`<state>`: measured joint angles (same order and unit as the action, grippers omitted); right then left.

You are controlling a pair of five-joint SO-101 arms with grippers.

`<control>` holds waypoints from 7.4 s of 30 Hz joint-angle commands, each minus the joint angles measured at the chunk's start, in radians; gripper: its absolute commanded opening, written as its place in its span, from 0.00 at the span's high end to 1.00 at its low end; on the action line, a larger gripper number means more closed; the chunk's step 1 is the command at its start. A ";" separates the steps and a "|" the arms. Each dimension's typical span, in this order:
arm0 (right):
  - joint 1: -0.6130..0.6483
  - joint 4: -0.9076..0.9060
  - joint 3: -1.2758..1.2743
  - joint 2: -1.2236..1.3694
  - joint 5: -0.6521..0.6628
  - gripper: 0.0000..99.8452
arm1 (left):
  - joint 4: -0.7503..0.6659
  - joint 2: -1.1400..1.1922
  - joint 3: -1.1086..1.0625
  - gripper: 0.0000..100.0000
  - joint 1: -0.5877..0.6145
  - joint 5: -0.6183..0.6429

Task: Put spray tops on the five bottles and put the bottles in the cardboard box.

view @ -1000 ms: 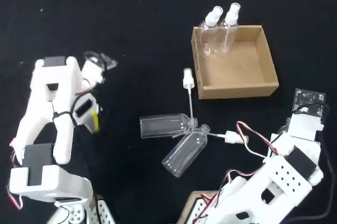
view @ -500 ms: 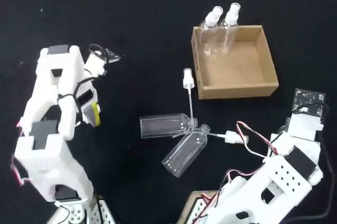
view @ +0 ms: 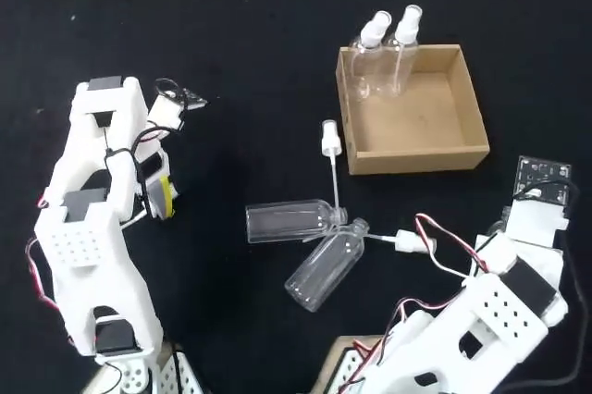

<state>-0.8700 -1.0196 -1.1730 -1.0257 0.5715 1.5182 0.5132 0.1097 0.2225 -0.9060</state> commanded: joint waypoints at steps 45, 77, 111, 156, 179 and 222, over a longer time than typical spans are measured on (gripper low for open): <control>0.965 -0.011 0.285 -0.099 -0.578 0.99 | -0.333 -1.165 -0.010 0.97 -0.326 0.885; 1.192 0.539 -0.341 -0.581 -0.582 0.99 | -1.073 -1.174 -0.291 0.97 -0.647 0.914; 1.169 0.638 -0.378 -0.582 -0.585 0.99 | -1.099 -1.452 -0.493 0.97 -0.803 0.914; 1.165 0.600 -0.499 -0.871 -0.580 0.99 | -0.833 -1.286 -0.259 0.97 -0.829 0.913; 1.165 0.605 -0.510 -0.871 -0.580 0.99 | -1.066 -1.373 -0.432 0.97 -0.776 0.914; 1.163 0.606 -0.510 -0.871 -0.580 0.99 | -0.704 -1.223 -0.131 0.97 -0.780 0.921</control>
<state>0.3099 -0.4120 -1.6870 -1.7960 -0.0100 0.8063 -0.7188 -0.0867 -0.5585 0.0038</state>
